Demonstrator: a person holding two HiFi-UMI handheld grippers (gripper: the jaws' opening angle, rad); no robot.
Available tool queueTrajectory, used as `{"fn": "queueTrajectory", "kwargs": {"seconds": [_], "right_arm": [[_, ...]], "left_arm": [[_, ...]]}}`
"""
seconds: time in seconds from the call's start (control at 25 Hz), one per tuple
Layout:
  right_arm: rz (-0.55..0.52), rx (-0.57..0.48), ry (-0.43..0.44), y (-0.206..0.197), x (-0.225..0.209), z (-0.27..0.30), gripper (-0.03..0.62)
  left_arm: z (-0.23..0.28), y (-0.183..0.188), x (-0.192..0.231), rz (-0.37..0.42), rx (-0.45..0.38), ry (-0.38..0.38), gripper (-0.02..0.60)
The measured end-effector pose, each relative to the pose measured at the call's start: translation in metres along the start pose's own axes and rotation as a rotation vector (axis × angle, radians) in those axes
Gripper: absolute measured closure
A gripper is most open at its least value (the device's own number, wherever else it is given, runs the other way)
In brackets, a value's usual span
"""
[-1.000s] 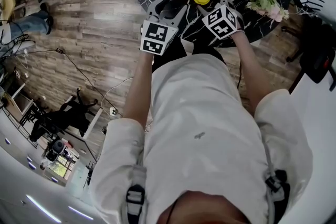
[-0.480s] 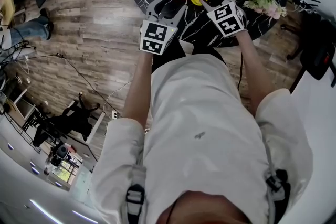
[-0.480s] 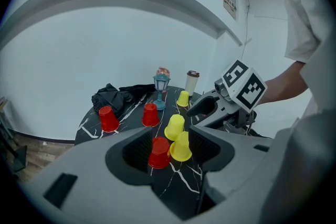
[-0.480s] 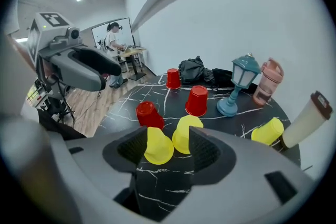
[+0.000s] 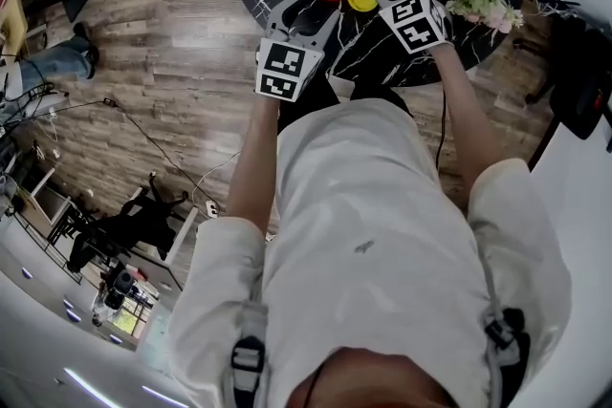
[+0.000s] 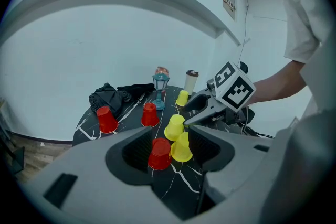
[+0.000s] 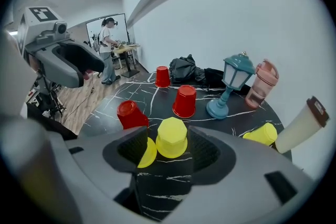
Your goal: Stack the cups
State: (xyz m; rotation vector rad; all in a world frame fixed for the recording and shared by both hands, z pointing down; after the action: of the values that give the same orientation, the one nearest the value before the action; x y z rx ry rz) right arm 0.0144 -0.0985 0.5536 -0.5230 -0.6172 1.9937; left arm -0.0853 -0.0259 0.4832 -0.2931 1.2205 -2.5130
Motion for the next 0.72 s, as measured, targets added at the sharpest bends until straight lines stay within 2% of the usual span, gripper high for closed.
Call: {"fn": "queueTrajectory", "kwargs": {"seconds": [0.72], "right_arm": [[-0.006, 0.069, -0.006, -0.004, -0.011, 0.028, 0.353]], "left_arm": [[0.009, -0.002, 0.018, -0.017, 0.013, -0.013, 0.368]]}}
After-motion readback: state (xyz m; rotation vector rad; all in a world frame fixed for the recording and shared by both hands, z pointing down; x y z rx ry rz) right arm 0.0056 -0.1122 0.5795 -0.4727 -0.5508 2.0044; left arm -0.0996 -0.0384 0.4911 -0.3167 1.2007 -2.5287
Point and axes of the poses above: the fingertips, and each gripper's own axes: z forward along the fingers, x to its left, y out of its top, the point moved 1 cm from there along -z, backward along the fingers, and after that the axes turned 9 degrees about y, right-handed, at the moved point
